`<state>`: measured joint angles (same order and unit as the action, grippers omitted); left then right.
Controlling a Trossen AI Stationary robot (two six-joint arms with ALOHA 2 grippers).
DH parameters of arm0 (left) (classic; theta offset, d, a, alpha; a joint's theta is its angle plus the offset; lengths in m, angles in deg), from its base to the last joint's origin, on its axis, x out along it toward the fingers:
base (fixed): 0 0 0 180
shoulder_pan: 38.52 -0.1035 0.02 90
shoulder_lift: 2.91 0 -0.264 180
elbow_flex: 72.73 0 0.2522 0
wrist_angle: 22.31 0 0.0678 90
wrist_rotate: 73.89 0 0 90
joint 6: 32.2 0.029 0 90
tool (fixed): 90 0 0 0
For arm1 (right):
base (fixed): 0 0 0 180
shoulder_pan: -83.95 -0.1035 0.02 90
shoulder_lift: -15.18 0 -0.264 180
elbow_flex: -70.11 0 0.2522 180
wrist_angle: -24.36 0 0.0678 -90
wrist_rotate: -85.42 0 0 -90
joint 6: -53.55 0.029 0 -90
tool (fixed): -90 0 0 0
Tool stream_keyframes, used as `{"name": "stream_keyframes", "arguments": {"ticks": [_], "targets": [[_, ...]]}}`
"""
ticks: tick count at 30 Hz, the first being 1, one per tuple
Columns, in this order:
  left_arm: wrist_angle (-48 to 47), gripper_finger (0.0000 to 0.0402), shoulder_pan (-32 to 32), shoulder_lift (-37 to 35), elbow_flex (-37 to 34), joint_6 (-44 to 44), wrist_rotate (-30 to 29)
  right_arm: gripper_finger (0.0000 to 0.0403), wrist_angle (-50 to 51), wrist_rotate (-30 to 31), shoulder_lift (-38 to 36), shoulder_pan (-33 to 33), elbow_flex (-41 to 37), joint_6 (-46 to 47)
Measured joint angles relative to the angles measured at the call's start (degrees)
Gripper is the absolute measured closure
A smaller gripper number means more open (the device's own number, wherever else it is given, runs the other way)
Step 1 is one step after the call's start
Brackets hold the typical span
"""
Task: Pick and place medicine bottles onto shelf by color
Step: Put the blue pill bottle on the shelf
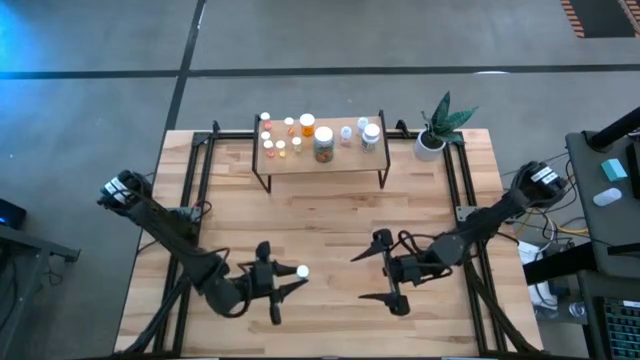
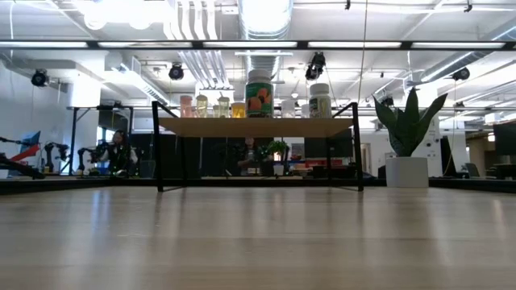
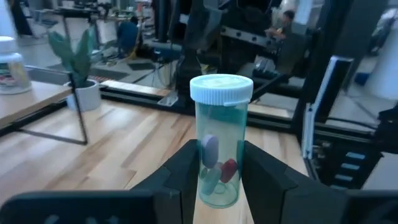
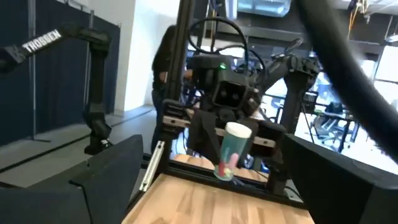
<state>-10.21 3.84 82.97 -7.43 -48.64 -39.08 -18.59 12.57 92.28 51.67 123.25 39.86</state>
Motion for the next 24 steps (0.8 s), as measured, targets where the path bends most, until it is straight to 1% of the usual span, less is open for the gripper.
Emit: {"name": "stream_keyframes", "arguments": {"ticks": [3,6,9,12,17,22,24], "targets": [[8.8,0.0313,-1.8,1.1,-3.7,2.1,3.1,0.0032,-4.9,1.3,2.5,0.6,-1.3,0.1],[17.8,0.0313,-3.9,2.1,-7.2,3.3,6.2,0.0032,-6.3,6.6,4.5,1.6,-1.3,1.4],[25.3,0.0313,-5.9,3.4,-9.6,5.1,9.3,0.0032,-6.7,11.2,6.3,3.1,-0.1,5.3],[30.5,0.0313,-7.6,4.7,-10.7,6.5,11.9,0.0032,-6.7,11.4,8.7,4.9,1.3,9.3],[31.1,0.0313,-9.4,5.9,-10.2,6.5,15.8,0.0032,-6.6,10.7,13.1,6.4,4.4,11.1],[31.1,0.0313,-9.5,6.3,-10.0,6.4,16.2,0.0033,-6.1,5.6,16.1,6.7,7.4,11.3],[31.0,0.0313,-9.4,6.3,-10.2,6.4,16.2,0.0033,-4.9,5.3,16.7,6.8,8.7,12.4]]}}
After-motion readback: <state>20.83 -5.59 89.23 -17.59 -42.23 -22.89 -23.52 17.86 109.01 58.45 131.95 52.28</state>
